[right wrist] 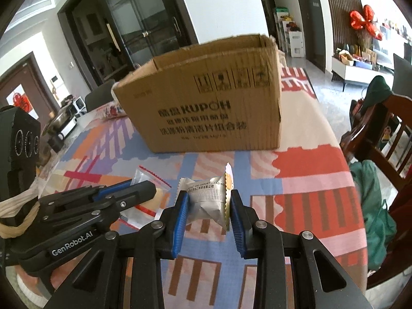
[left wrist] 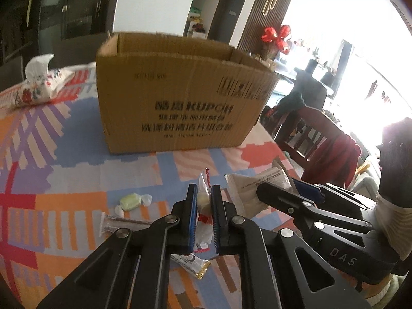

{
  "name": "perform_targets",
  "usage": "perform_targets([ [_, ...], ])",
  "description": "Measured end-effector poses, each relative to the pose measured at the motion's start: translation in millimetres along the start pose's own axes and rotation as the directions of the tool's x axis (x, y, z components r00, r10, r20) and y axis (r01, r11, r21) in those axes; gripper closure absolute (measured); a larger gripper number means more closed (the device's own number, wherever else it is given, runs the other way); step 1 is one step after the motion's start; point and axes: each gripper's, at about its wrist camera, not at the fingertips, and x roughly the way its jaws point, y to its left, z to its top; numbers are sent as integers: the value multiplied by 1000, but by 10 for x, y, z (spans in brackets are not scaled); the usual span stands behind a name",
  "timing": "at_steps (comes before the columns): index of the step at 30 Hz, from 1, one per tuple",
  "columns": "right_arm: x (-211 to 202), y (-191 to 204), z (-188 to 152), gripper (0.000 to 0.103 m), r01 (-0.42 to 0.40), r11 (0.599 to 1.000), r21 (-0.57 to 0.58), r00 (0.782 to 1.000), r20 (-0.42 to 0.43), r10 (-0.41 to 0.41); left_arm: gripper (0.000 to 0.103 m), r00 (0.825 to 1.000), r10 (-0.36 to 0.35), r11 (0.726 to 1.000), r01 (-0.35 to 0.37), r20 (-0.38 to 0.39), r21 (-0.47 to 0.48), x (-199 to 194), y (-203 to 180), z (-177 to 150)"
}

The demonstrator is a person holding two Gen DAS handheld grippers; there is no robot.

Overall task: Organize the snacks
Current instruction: 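Carry both packets into the cardboard box and open both grippers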

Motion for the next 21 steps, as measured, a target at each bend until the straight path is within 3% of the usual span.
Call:
perform_targets([
  [10,-341,163,185,70,2,999,-38,995,95,1,91,996,18,999,-21,84,33,-377,-82,187],
  [21,-608,303,542,70,3,997,-76,979,203,12,91,978,55,992,-77,201,101,-815,-181,546],
])
